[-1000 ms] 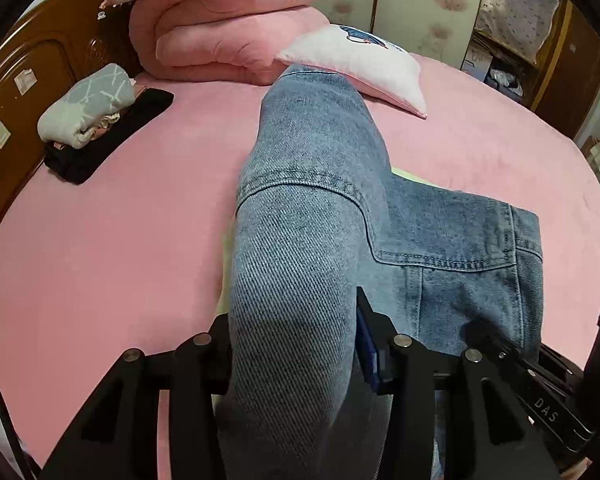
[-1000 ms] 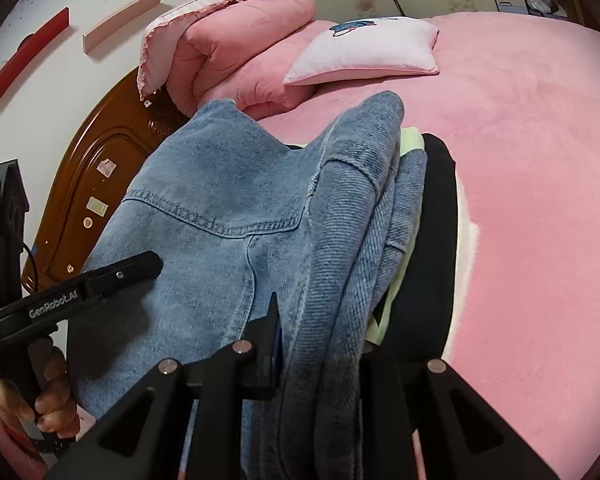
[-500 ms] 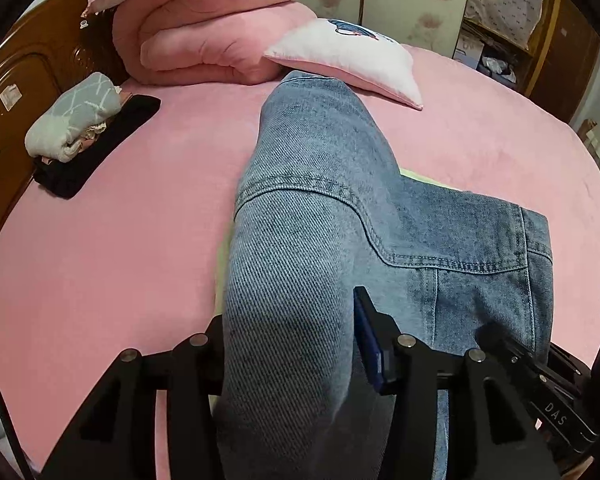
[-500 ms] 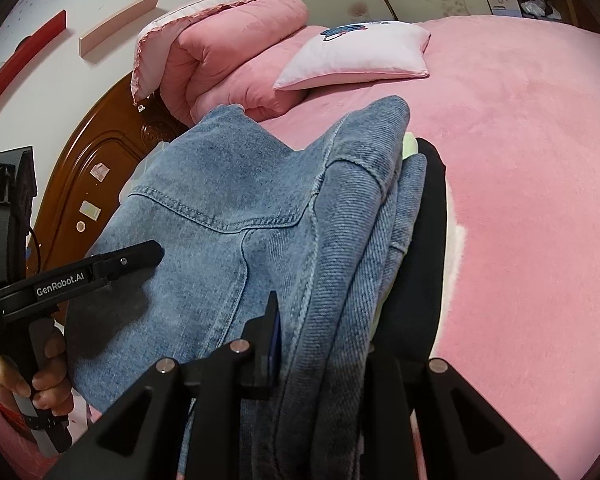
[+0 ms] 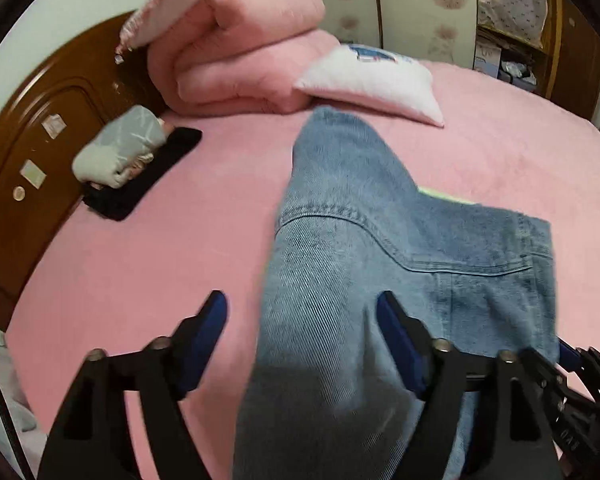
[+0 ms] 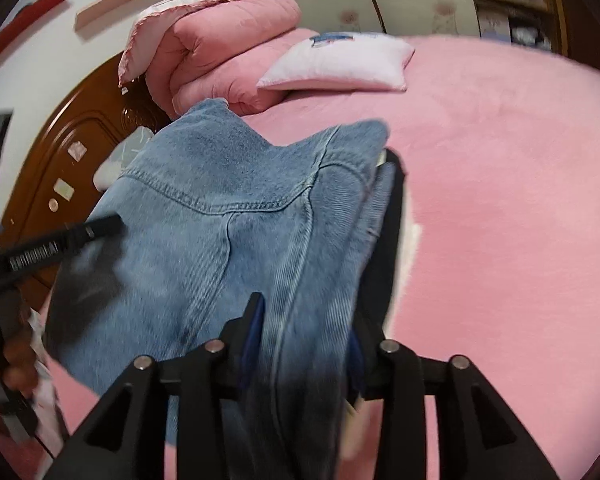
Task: Fold large clothes
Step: 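Carry the bundle onto the clothes stack and open both grippers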
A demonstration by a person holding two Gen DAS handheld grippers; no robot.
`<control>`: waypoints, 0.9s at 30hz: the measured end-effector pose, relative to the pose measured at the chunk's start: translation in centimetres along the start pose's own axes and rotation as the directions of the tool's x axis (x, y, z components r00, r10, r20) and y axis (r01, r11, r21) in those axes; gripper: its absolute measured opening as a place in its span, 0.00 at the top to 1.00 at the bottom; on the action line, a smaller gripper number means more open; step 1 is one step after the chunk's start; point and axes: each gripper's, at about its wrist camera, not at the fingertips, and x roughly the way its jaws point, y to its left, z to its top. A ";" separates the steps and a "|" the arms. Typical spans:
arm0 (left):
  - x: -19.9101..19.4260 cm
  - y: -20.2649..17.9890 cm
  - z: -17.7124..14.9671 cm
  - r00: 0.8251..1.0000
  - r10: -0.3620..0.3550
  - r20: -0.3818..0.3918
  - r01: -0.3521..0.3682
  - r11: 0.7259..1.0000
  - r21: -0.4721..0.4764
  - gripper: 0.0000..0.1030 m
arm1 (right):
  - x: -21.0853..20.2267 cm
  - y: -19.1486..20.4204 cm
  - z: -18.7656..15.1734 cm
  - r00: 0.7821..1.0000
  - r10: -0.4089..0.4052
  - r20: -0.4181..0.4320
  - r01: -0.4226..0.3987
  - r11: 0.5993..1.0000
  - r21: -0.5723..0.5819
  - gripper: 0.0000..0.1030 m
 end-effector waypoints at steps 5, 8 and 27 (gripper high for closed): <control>-4.0 -1.8 -2.3 1.000 -0.009 -0.004 0.009 1.000 -0.004 0.21 | -4.3 -0.6 -3.1 0.994 -0.105 -0.011 0.104 0.993 -0.054 0.48; -6.0 -3.6 -4.4 0.999 -0.023 -0.033 0.023 1.000 -0.006 0.21 | -7.1 -1.7 -6.1 0.989 -0.141 -0.041 0.138 0.988 -0.070 0.40; -33.2 -24.6 -27.7 0.964 -0.167 -0.207 0.183 0.981 0.064 0.20 | -38.6 -16.6 -34.1 0.865 -0.368 -0.341 0.420 0.903 0.091 0.30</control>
